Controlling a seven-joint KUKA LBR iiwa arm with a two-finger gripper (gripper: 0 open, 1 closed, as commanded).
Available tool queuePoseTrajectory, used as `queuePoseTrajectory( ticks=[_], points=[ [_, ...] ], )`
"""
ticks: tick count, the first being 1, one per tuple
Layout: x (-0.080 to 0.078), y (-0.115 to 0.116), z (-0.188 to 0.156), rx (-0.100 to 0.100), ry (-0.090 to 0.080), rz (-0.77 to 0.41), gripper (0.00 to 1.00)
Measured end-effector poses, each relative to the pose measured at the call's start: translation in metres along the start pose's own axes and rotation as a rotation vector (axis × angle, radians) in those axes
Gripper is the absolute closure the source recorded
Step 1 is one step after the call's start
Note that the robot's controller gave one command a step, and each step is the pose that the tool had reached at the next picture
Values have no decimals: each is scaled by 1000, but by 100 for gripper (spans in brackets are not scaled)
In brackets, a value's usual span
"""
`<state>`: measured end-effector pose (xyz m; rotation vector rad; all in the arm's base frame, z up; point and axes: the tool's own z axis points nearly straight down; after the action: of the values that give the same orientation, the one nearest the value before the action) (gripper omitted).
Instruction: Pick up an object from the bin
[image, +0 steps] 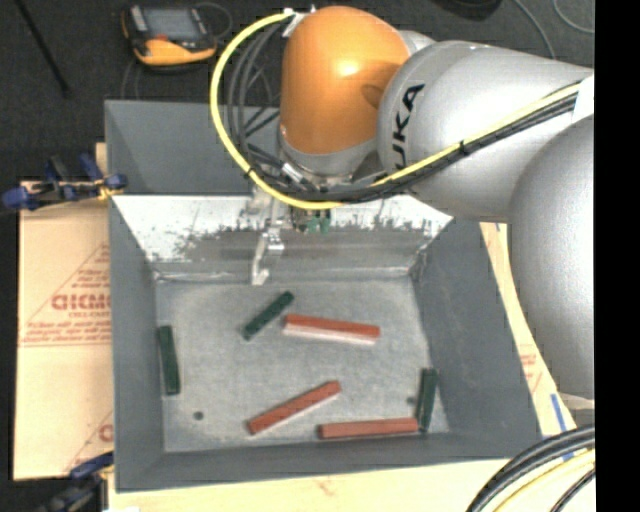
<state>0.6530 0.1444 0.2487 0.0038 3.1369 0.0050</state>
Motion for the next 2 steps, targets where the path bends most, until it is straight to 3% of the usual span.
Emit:
queuePoseTrajectory(
  ticks=[1, 2],
  points=[
    [0, 0, 0, 0, 0, 0, 0],
    [12, -15, 57, 3, -4, -70, 0]
  ],
)
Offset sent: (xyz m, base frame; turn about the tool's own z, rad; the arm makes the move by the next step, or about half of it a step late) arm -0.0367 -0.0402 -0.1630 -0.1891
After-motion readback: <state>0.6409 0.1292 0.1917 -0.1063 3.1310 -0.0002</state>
